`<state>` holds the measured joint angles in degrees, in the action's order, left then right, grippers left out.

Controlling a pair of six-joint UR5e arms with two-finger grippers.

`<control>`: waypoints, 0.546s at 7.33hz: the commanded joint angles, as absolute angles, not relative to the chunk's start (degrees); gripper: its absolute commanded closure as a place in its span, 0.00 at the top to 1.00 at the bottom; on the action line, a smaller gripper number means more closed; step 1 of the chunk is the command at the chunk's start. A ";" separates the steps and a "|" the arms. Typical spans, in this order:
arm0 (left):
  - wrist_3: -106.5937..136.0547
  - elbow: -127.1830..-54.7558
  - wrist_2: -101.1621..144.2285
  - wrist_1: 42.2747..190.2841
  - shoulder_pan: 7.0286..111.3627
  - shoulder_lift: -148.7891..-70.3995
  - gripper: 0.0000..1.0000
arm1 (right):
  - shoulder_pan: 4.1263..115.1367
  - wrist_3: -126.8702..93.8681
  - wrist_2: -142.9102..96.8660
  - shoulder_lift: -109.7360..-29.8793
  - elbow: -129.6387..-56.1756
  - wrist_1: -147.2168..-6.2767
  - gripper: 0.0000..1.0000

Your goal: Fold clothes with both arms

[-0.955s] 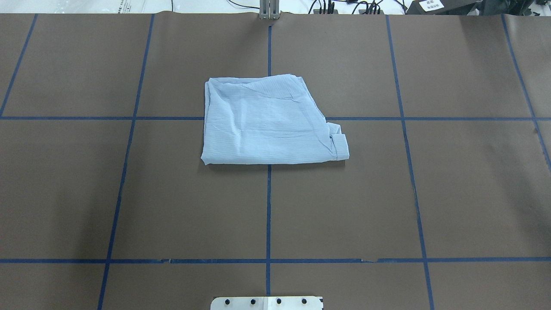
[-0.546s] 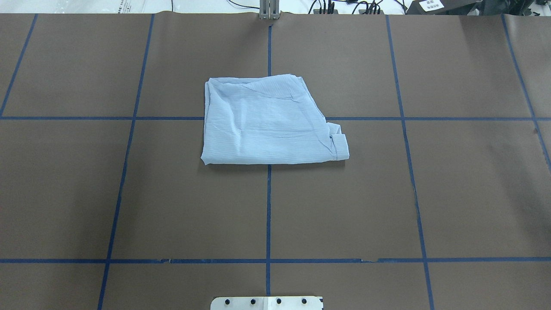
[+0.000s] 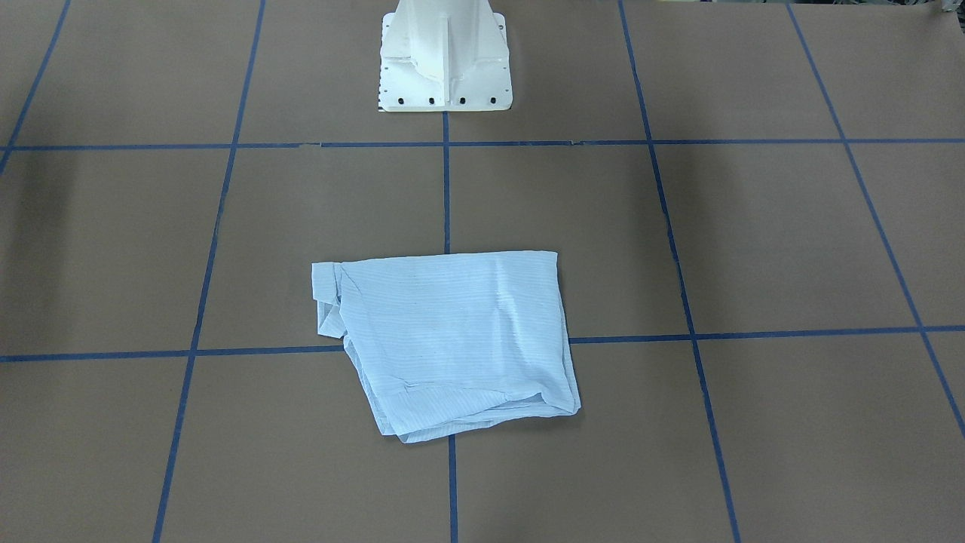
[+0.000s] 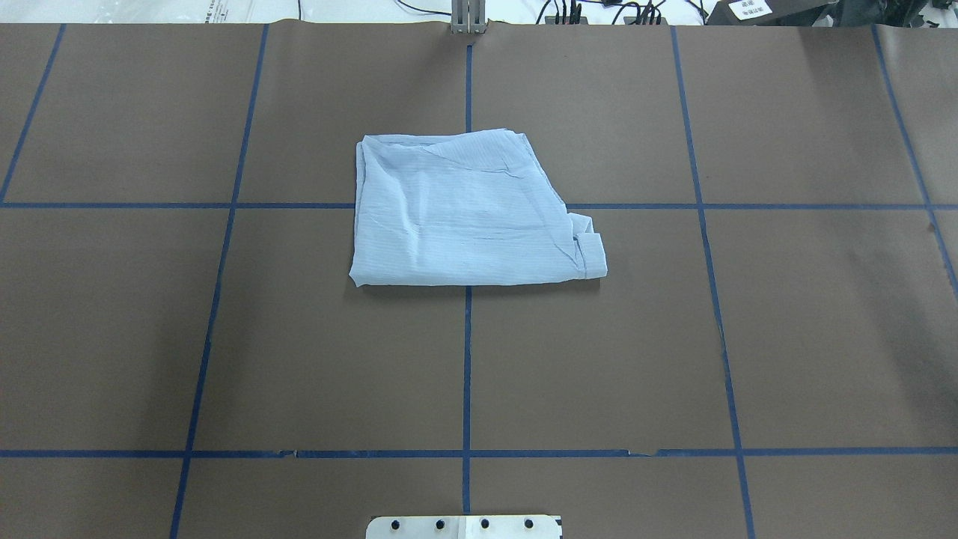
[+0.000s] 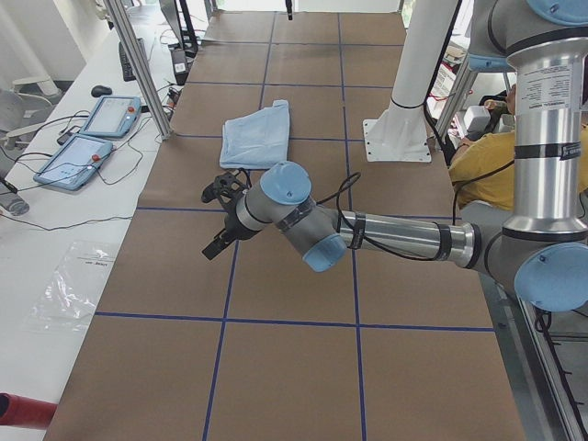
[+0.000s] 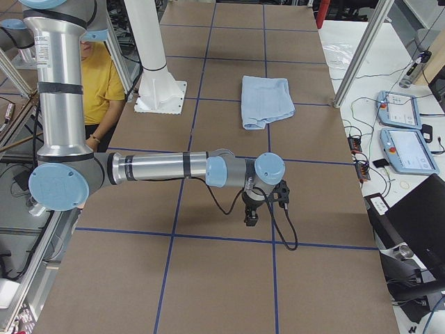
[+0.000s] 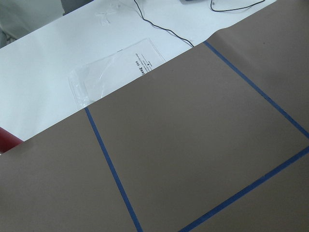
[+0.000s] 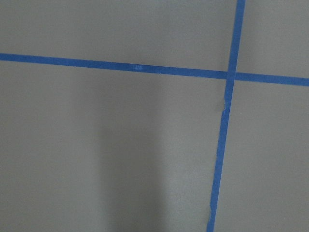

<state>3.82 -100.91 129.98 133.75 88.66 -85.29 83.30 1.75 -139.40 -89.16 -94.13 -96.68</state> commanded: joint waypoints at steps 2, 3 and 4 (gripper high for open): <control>4.04 -100.73 129.99 133.86 88.77 -85.60 1.00 | 83.41 1.67 -139.39 -88.59 -93.87 -96.68 1.00; 4.22 -101.07 129.99 133.86 88.77 -85.52 1.00 | 83.41 1.76 -139.39 -88.59 -93.87 -96.68 1.00; 5.35 -100.73 129.99 133.86 88.86 -84.21 1.00 | 83.41 1.58 -139.39 -88.51 -93.87 -96.68 1.00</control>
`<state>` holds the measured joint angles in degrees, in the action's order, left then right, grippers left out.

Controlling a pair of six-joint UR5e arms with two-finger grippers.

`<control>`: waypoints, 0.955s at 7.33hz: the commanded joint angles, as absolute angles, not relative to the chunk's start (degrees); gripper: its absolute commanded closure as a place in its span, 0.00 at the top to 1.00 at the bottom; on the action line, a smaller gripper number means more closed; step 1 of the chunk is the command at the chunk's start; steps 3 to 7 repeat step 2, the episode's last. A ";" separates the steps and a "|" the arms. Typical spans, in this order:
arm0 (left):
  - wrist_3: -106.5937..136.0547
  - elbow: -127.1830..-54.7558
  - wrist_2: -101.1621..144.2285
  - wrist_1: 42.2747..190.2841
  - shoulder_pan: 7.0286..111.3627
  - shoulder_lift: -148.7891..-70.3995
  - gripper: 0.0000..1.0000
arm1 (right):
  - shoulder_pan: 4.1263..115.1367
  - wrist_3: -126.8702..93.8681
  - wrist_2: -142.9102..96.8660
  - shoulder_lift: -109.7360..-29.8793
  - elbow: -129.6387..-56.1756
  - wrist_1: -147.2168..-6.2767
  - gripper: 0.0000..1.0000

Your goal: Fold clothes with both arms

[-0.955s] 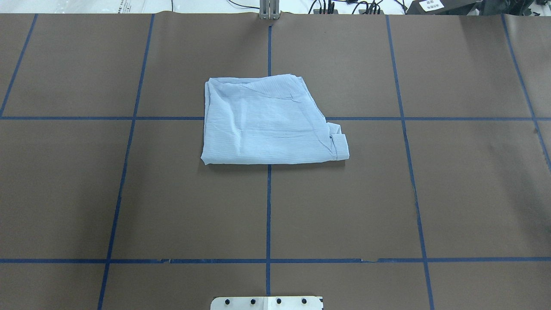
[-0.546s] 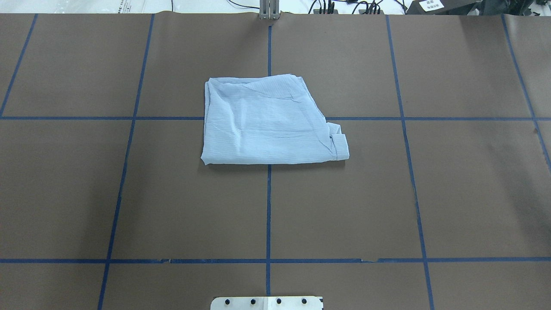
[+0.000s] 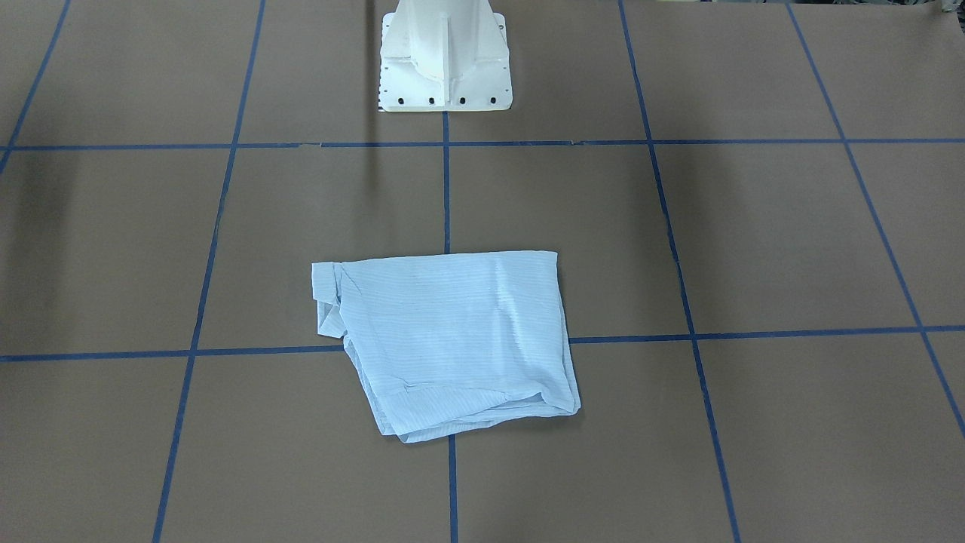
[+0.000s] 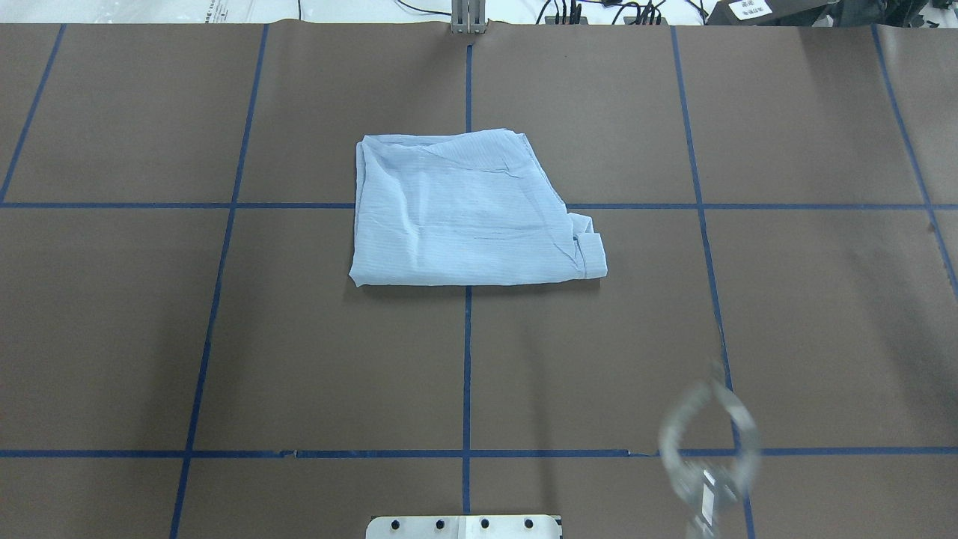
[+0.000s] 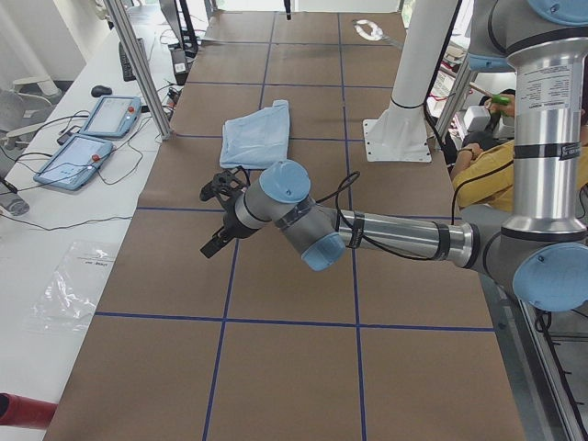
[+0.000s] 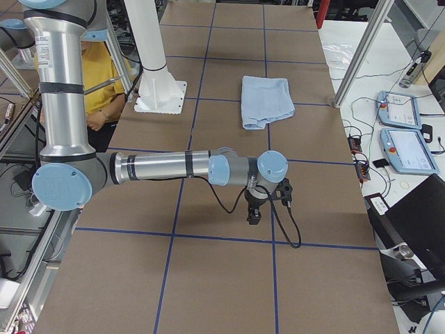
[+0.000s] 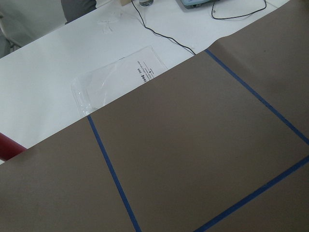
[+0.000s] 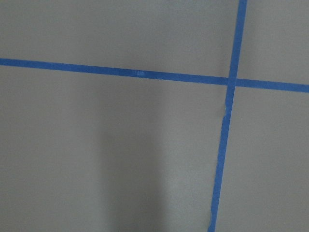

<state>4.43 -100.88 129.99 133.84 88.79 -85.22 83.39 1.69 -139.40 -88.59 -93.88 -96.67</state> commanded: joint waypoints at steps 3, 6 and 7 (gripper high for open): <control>5.80 -100.29 130.34 133.33 88.86 -81.23 1.00 | 84.81 1.67 -138.70 -87.20 -93.78 -96.59 1.00; 5.80 -100.29 130.34 133.33 88.86 -81.23 1.00 | 84.81 1.67 -138.70 -87.20 -93.78 -96.59 1.00; 5.80 -100.29 130.34 133.33 88.86 -81.23 1.00 | 84.81 1.67 -138.70 -87.20 -93.78 -96.59 1.00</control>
